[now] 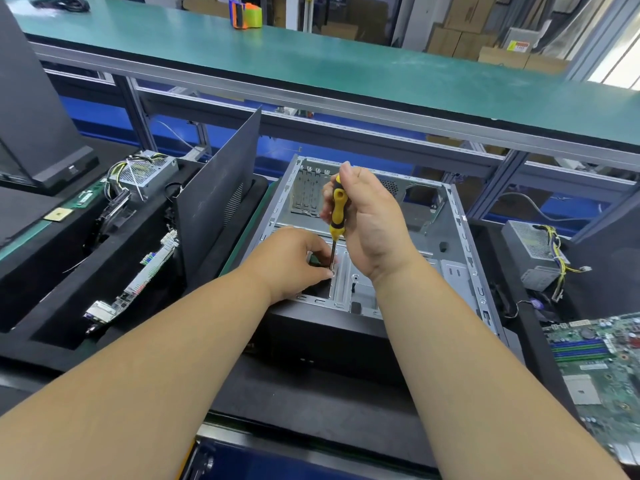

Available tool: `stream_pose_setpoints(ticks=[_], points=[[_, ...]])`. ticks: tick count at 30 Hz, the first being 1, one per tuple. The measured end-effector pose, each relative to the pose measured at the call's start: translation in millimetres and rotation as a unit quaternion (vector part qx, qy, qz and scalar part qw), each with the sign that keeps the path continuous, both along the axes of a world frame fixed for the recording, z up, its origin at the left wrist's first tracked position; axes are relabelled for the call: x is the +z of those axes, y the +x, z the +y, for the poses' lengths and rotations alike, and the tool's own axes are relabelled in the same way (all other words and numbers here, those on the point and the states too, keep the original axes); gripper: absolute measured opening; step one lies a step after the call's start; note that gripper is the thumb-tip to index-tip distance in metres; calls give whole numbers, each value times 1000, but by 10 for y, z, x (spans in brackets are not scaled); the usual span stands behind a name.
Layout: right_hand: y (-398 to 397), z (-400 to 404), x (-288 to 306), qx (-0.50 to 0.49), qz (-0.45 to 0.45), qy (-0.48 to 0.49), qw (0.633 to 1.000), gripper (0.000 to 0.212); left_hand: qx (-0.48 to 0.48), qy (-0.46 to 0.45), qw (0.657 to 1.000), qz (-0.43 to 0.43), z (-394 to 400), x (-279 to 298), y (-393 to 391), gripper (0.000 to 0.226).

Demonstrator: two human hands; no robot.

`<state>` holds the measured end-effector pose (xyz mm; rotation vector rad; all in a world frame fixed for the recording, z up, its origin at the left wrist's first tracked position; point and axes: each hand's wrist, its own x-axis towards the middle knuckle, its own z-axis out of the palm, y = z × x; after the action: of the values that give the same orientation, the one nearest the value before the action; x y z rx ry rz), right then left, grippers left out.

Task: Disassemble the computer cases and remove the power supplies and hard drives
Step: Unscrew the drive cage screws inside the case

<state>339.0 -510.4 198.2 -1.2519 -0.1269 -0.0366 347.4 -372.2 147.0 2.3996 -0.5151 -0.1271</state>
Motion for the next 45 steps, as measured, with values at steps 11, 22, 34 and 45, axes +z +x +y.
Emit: stream_pose_setpoints(ticks=[11, 22, 34, 45], points=[[-30, 5, -22, 12, 14, 27, 999, 40, -13, 17, 1000, -18, 4, -23, 18, 12], [-29, 33, -29, 29, 5, 13, 999, 31, -16, 3, 1000, -8, 4, 2, 8, 9], [-17, -13, 19, 18, 48, 23, 998, 45, -12, 16, 1000, -13, -7, 5, -6, 9], [-45, 37, 14, 16, 43, 27, 999, 35, -26, 5, 1000, -6, 8, -13, 1, 14]])
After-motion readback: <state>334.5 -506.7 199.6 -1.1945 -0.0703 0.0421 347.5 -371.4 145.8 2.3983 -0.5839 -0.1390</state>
